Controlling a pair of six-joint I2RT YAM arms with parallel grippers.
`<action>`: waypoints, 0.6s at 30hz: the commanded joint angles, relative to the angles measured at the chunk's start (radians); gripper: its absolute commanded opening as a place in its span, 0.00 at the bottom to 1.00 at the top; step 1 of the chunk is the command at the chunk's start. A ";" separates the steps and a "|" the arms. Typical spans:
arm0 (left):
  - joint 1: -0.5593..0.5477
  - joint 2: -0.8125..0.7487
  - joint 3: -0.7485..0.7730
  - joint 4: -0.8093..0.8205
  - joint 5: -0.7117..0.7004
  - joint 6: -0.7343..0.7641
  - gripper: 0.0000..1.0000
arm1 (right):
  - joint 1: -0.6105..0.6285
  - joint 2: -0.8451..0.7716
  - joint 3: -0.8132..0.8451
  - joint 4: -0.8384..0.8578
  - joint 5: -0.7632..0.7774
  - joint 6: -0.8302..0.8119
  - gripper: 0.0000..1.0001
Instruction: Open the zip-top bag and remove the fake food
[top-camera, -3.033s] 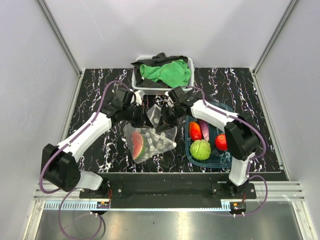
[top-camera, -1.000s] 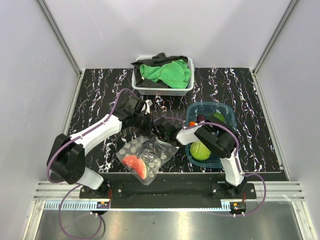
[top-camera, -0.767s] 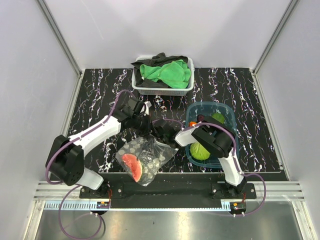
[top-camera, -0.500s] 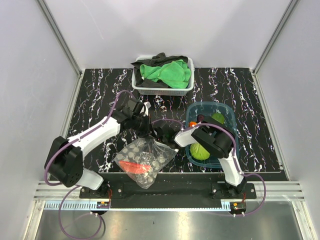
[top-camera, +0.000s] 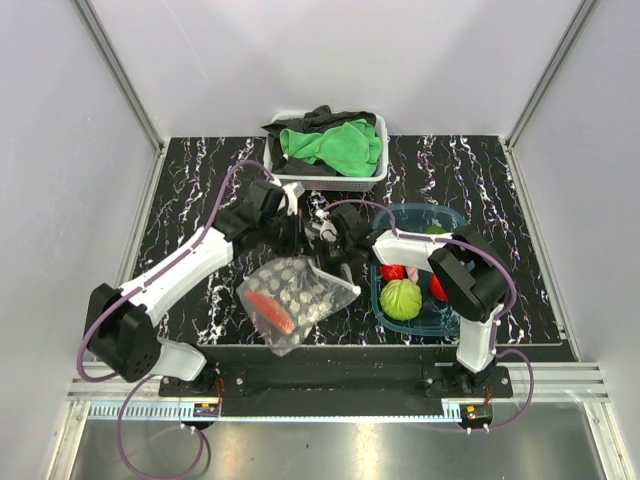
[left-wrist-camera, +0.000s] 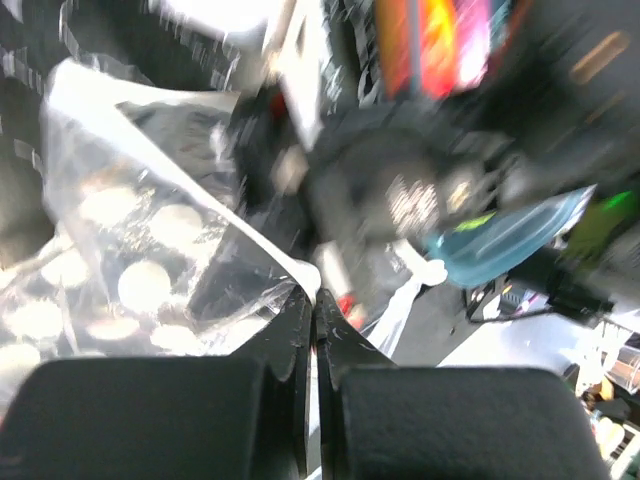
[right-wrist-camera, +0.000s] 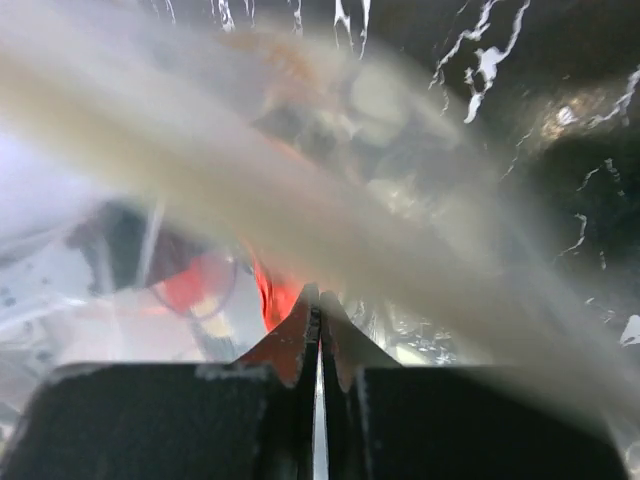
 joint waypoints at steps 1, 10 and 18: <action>0.001 0.046 0.175 0.027 -0.023 0.045 0.00 | 0.017 -0.041 0.033 -0.137 -0.012 -0.093 0.06; 0.020 0.086 0.165 0.013 0.044 -0.030 0.00 | 0.015 -0.052 0.016 -0.077 0.016 -0.053 0.44; -0.003 0.065 0.080 0.202 0.121 -0.109 0.00 | 0.018 -0.059 0.019 -0.005 0.057 0.005 0.59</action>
